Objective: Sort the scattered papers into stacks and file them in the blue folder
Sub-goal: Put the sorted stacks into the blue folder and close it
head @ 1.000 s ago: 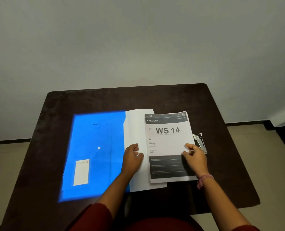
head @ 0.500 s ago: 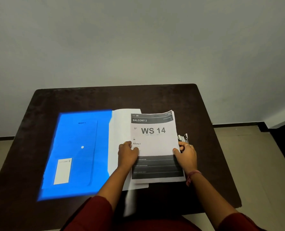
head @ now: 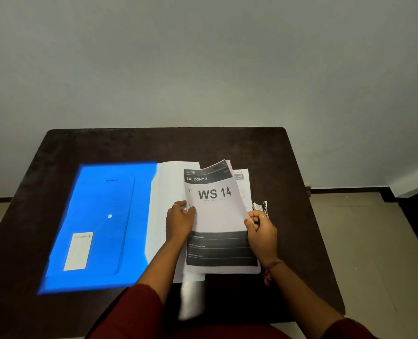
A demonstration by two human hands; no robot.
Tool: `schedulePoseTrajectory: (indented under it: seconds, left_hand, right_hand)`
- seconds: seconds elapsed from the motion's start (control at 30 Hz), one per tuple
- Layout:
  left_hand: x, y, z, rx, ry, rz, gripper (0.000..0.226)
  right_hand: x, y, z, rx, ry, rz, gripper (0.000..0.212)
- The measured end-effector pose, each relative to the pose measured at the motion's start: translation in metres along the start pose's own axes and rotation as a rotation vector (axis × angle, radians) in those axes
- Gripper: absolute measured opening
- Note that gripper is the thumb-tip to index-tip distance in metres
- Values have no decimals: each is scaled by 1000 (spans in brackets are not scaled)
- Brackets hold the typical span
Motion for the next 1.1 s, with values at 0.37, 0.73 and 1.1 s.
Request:
schedulePoseTrajectory:
  seconds: [0.37,0.73,1.1]
  left_hand:
    - [-8,-10,-3,-6,75,-44,47]
    - [-32,-40,9,-124,-54,-69,25]
    - [-48,-5,5,21,349,-201,15]
  right_hand:
    - [-14,-3,2,-11,-57,-79,33]
    - [-21,1,-5,42,-107,-174,34]
    - [-15,-1,0,32,-140,-106,37]
Point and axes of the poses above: each hand's wrist, its own y-axis away from the middle knuckle, its own z-axis out of the back of the hand, x = y × z, the point moved 8 cm from there along -y, towards the middle knuckle, and after that the axes turned 2 degrees about -y, right-handed, at the moved point
